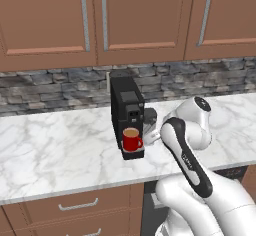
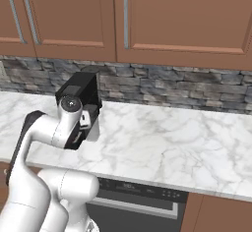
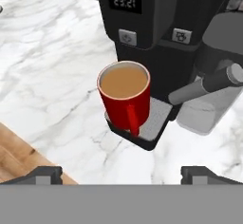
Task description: Pick up the brewed coffee from the coffee machine and place it next to the breakfast plate on the dining counter.
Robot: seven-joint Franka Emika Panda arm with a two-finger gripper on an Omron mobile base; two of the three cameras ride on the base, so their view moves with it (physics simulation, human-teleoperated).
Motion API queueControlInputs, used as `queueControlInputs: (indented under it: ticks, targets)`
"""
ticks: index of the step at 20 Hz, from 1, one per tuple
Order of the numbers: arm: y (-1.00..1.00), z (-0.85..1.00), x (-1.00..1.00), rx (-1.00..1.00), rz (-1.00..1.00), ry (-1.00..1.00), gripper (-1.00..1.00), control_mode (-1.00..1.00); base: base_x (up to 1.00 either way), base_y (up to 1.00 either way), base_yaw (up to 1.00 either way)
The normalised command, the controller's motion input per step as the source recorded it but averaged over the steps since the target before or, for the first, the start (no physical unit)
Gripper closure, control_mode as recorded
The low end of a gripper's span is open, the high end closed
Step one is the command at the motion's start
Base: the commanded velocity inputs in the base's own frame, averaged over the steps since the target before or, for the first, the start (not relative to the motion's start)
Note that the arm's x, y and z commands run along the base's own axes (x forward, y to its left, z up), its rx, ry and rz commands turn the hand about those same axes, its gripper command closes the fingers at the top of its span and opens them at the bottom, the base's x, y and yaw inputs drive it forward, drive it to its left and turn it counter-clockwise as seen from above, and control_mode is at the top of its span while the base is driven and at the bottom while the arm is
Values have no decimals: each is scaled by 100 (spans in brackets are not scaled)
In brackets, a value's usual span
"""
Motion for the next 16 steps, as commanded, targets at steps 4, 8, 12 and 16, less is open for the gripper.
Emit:
queueControlInputs:
  ticks: [4, 8, 12, 16]
  targets:
    - [18, -37, 22, 5, 4, 0, -100, -100, 0, 0, 0]
    - [8, -25, 32, 7, 3, 6, -100, -100, 0, 0, 0]
    - [3, -21, 38, 4, 3, 17, -100, -100, 0, 0, 0]
    - [8, -27, 31, 1, 3, 16, -100, -100, 0, 0, 0]
